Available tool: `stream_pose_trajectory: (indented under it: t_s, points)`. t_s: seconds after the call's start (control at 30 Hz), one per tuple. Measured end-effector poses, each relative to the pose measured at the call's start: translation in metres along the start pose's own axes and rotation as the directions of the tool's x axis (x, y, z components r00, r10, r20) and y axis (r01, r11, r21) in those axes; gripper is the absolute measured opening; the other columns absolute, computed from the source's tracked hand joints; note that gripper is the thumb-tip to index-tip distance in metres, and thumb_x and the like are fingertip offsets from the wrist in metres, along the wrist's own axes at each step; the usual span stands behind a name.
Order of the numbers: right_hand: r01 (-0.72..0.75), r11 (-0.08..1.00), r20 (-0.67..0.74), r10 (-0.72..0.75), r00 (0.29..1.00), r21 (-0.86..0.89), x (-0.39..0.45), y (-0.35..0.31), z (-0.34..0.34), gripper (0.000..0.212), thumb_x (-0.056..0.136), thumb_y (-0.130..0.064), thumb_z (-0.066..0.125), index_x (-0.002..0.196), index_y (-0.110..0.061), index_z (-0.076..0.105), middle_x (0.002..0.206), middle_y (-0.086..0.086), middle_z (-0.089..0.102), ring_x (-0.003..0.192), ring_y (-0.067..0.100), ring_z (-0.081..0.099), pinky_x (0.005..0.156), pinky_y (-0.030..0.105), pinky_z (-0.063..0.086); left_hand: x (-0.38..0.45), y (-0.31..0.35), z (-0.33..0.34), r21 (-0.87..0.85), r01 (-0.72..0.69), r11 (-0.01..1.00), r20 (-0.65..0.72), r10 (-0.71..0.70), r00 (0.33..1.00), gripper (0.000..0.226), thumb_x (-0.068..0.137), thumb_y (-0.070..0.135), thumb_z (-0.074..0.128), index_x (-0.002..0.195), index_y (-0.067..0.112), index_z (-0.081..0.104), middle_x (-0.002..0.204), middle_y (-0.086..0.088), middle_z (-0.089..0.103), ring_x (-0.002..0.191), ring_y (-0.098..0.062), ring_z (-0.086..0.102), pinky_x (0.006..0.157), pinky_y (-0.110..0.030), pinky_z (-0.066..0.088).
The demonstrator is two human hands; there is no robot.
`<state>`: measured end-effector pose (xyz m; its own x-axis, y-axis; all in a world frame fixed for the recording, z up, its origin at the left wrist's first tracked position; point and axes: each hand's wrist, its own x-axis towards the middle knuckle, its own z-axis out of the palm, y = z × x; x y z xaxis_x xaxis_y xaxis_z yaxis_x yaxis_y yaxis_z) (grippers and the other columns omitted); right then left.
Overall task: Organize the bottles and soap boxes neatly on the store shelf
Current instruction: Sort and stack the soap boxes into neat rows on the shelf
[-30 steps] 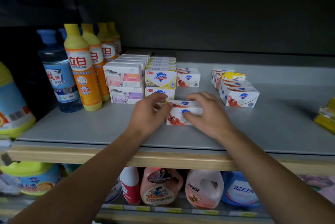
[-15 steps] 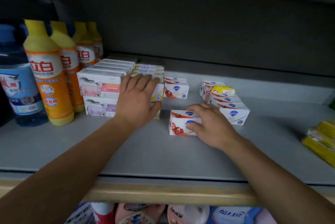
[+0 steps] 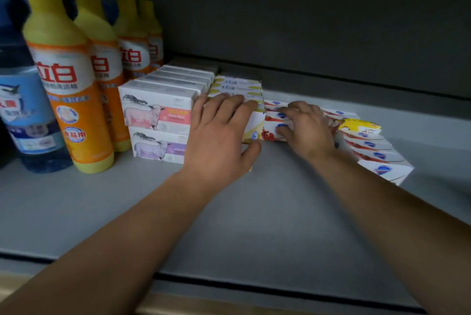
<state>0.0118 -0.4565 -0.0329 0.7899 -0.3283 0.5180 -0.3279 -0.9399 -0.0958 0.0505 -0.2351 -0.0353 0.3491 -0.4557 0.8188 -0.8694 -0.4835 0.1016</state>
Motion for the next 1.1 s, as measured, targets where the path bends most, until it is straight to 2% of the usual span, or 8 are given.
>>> stream_pose_trajectory:
  t_s: [0.4,0.53,0.63,0.73,0.83,0.9,1.0,1.1]
  points:
    - [-0.016,0.995,0.043,0.020,0.999,-0.095,-0.006,-0.004,-0.011,0.053,0.093,-0.043,0.054,0.141,-0.022,0.049,0.137,0.005,0.053,0.124,0.030,0.043,0.103,0.041,0.038,-0.001,0.001,-0.001,0.010,-0.003,1.000,0.012,0.003,1.000,0.056,0.076,0.036,0.064,0.126,0.012,0.061,0.127,-0.009,0.060,0.122,-0.034,0.051,0.112,-0.055,0.027]
    - [-0.021,0.999,-0.130,0.017,0.991,-0.028,-0.032,0.008,-0.042,0.042,0.091,-0.036,0.055,0.127,-0.018,0.061,0.125,0.008,0.062,0.112,0.032,0.053,0.098,0.039,0.040,-0.001,0.001,-0.004,0.017,-0.005,1.000,0.041,0.005,0.999,0.055,0.077,0.036,0.063,0.127,0.013,0.061,0.128,-0.008,0.060,0.122,-0.034,0.051,0.113,-0.054,0.026]
    - [-0.120,0.993,-0.257,0.117,0.959,0.004,-0.064,0.037,-0.065,0.042,0.085,-0.038,0.050,0.115,-0.014,0.068,0.115,0.010,0.066,0.102,0.036,0.059,0.099,0.040,0.040,0.000,0.001,-0.007,0.030,-0.004,1.000,0.064,0.002,0.998,0.056,0.076,0.035,0.063,0.127,0.012,0.060,0.128,-0.009,0.060,0.121,-0.035,0.052,0.113,-0.054,0.026]
    - [-0.276,0.956,-0.113,0.264,0.958,-0.104,-0.096,0.072,-0.078,0.052,0.089,-0.049,0.045,0.129,-0.019,0.059,0.134,0.009,0.057,0.123,0.034,0.049,0.107,0.043,0.032,-0.001,0.004,-0.009,0.045,-0.006,0.999,0.091,0.002,0.996,0.056,0.077,0.036,0.062,0.128,0.012,0.059,0.129,-0.010,0.059,0.122,-0.036,0.051,0.112,-0.054,0.026]
    - [-0.300,0.929,0.089,0.325,0.941,-0.219,-0.126,0.087,-0.072,0.063,0.091,-0.055,0.048,0.147,-0.029,0.037,0.154,-0.001,0.037,0.143,0.029,0.026,0.115,0.043,0.020,-0.001,0.005,-0.010,0.071,-0.012,0.997,0.114,0.004,0.994,0.057,0.079,0.036,0.062,0.130,0.012,0.058,0.131,-0.011,0.058,0.124,-0.036,0.049,0.113,-0.055,0.025]
    - [-0.279,0.935,0.064,0.299,0.952,-0.219,-0.139,0.087,-0.068,0.063,0.091,-0.048,0.054,0.148,-0.027,0.036,0.154,-0.001,0.037,0.143,0.032,0.026,0.114,0.044,0.020,-0.001,0.005,-0.012,0.092,-0.017,0.996,0.136,0.004,0.991,0.060,0.079,0.036,0.065,0.133,0.012,0.055,0.135,-0.011,0.056,0.127,-0.036,0.047,0.115,-0.054,0.023]
    - [-0.239,0.949,-0.044,0.235,0.971,-0.204,-0.147,0.084,-0.073,0.054,0.085,-0.023,0.067,0.137,-0.015,0.053,0.138,0.011,0.054,0.129,0.038,0.043,0.108,0.044,0.029,0.000,0.004,-0.015,0.117,-0.033,0.993,0.199,0.009,0.980,0.066,0.080,0.038,0.068,0.140,0.015,0.050,0.142,-0.010,0.051,0.134,-0.034,0.042,0.118,-0.051,0.017]
    - [-0.225,0.972,-0.088,0.219,0.972,-0.073,-0.153,0.076,-0.083,0.049,0.080,-0.009,0.072,0.128,-0.012,0.061,0.129,0.014,0.059,0.115,0.039,0.049,0.099,0.039,0.040,0.006,0.005,-0.025,0.135,-0.029,0.990,0.271,-0.008,0.962,0.070,0.085,0.043,0.063,0.147,0.020,0.040,0.151,-0.007,0.042,0.141,-0.029,0.033,0.120,-0.050,0.010]
